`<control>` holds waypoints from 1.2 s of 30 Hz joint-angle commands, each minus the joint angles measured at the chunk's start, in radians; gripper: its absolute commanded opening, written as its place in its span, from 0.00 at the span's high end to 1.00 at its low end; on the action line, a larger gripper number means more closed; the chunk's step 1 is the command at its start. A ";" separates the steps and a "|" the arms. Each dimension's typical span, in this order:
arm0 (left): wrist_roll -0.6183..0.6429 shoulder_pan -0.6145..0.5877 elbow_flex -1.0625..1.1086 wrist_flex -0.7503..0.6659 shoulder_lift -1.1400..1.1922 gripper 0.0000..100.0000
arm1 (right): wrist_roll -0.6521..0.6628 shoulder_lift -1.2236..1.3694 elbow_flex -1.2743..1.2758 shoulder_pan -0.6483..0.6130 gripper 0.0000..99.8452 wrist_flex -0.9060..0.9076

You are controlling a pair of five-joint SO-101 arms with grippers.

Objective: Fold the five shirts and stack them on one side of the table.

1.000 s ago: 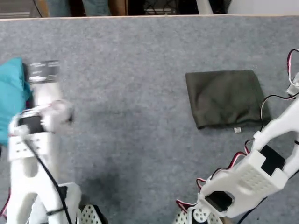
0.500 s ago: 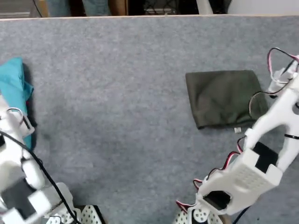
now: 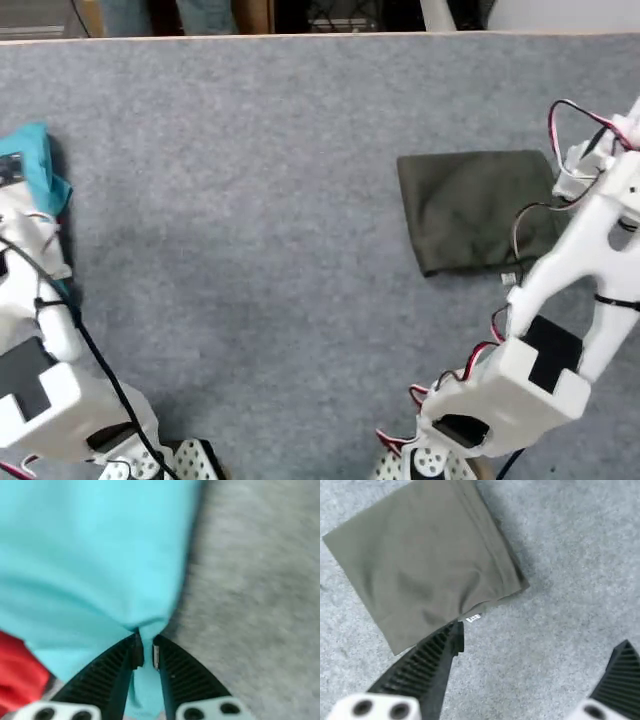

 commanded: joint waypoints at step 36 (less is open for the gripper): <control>0.293 0.079 0.191 0.003 -0.618 0.70 | 0.000 0.044 0.143 -0.941 0.56 0.005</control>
